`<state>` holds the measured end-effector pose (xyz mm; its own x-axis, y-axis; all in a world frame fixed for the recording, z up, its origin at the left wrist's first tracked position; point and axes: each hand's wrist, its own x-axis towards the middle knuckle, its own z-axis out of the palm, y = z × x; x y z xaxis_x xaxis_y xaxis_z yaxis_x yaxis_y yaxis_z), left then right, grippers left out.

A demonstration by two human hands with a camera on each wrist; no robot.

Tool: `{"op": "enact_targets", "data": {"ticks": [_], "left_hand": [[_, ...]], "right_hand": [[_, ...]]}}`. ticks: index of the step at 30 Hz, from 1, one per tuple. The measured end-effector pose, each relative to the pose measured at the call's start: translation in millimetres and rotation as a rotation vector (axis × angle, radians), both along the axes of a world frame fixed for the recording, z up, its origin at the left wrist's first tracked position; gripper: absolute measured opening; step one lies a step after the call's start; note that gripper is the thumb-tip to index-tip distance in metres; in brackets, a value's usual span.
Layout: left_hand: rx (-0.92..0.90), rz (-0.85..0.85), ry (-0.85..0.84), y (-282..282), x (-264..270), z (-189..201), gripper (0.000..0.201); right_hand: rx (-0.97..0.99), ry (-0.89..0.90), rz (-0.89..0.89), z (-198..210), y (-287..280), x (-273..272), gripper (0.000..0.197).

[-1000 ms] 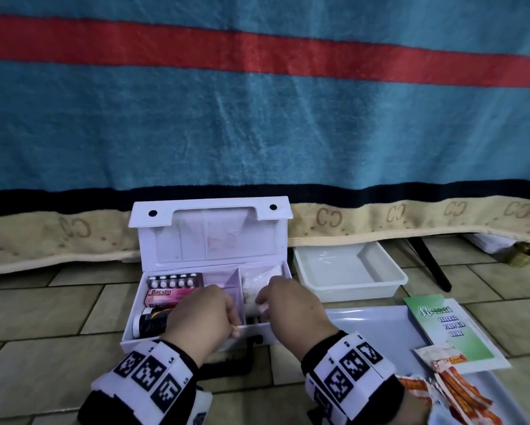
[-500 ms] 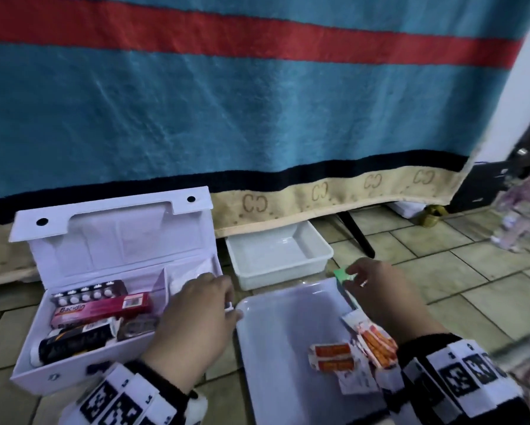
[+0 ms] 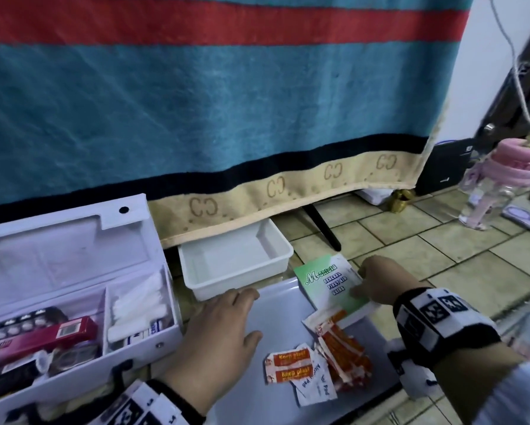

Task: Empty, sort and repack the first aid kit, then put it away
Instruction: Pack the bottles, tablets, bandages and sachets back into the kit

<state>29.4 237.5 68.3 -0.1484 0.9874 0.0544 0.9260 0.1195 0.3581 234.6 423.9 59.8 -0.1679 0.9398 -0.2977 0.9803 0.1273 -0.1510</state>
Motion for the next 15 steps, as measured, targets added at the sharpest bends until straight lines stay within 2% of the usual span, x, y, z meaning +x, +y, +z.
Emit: {"op": "enact_targets", "data": {"ticks": [4, 9, 13, 15], "left_hand": [[0.0, 0.018, -0.002, 5, -1, 1, 0.046], [0.04, 0.101, 0.006, 13, -15, 3, 0.036], [0.134, 0.179, -0.231, 13, -27, 10, 0.028], [0.192, 0.218, -0.395, 10, -34, 15, 0.024]], "right_hand": [[0.04, 0.091, -0.037, 25, 4, 7, 0.023], [0.299, 0.315, -0.086, 62, -17, 3, 0.012], [0.351, 0.482, 0.003, 79, -37, -21, 0.009], [0.348, 0.549, 0.06, 87, -45, -35, 0.016]]}}
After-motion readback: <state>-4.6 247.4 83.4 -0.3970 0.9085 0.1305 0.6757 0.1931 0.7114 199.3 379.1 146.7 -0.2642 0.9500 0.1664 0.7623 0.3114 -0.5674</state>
